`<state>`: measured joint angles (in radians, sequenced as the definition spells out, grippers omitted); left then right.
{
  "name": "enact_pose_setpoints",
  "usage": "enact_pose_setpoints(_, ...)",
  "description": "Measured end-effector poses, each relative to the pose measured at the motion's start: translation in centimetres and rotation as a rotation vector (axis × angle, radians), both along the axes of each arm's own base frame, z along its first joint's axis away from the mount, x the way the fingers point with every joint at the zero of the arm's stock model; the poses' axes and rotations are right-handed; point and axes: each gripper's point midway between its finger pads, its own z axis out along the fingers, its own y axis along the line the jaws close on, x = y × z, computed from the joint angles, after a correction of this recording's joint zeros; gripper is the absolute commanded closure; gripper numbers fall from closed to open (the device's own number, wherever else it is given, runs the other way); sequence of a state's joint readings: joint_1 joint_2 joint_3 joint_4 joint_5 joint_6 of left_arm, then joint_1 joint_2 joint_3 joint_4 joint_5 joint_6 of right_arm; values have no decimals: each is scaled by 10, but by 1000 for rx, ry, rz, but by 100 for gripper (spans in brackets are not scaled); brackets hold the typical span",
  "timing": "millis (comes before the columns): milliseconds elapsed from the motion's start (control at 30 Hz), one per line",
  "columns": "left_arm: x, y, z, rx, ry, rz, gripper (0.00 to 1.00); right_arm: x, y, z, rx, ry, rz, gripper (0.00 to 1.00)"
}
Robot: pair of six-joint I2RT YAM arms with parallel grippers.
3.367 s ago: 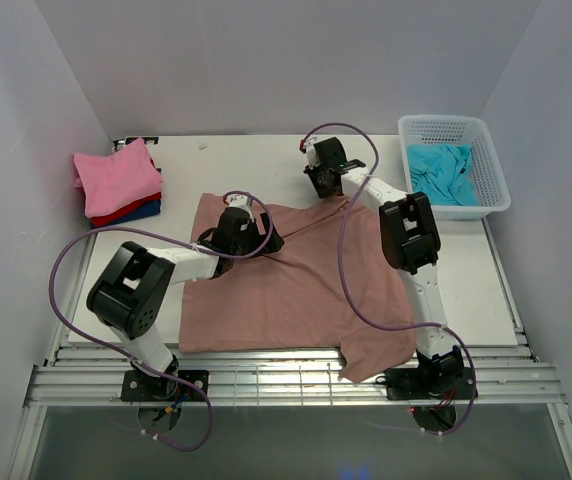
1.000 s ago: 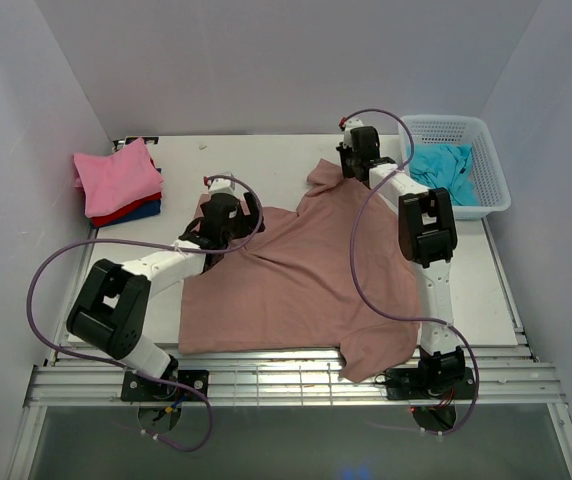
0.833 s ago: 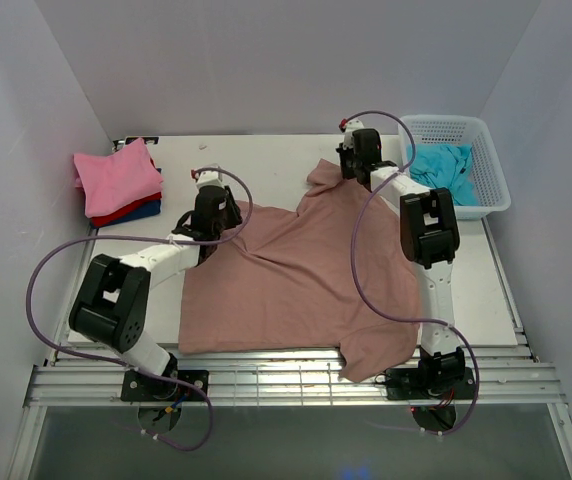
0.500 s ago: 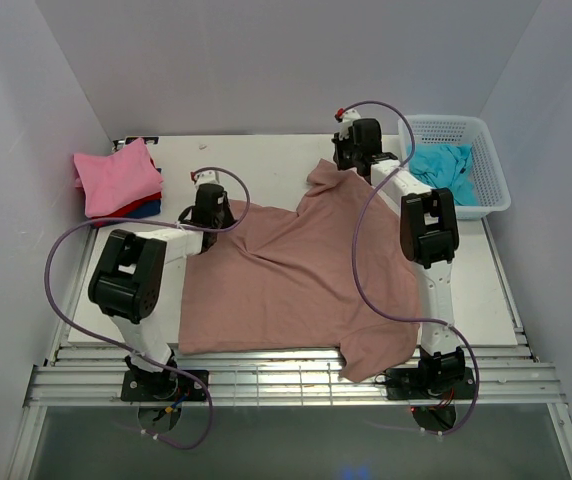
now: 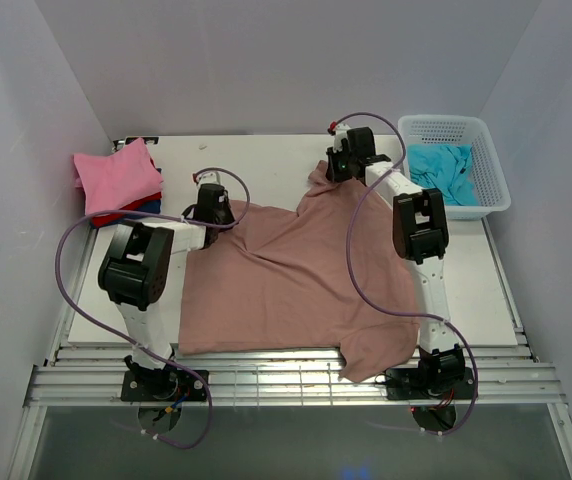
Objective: Fold and stack the t-shirts
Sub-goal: Flatten out the tshirt
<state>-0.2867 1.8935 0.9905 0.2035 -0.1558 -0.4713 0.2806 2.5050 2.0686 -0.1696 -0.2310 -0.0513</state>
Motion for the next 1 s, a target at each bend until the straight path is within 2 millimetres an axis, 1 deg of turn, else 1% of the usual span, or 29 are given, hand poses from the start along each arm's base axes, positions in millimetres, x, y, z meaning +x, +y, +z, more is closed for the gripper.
enact_pose_setpoints(33, 0, 1, 0, -2, 0, 3, 100, -2, 0, -5, -3, 18, 1, 92)
enact_pose_setpoints(167, 1, 4, 0, -11, 2, 13, 100, -2, -2, -6, -7, 46, -22, 92)
enact_pose_setpoints(333, 3, 12, -1, -28, 8, 46, 100, 1, -12, -7, -10, 85, -92, 92)
enact_pose_setpoints(433, 5, 23, -1, -44, 10, 83, 100, 5, -25, -8, -3, 108, -146, 92)
enact_pose_setpoints(633, 8, 47, -3, -83, 4, 148, 100, 17, -65, -9, 10, 136, -274, 92)
enact_pose_setpoints(733, 9, 53, -3, -96, 0, 163, 100, 21, -80, -9, 4, 139, -341, 92)
enact_pose_setpoints(867, 9, 54, -2, -104, 0, 165, 100, 25, -90, -9, -8, 134, -411, 92)
enact_pose_setpoints(1000, 12, 52, -3, -116, 2, 159, 100, 27, -92, -9, -10, 129, -444, 92)
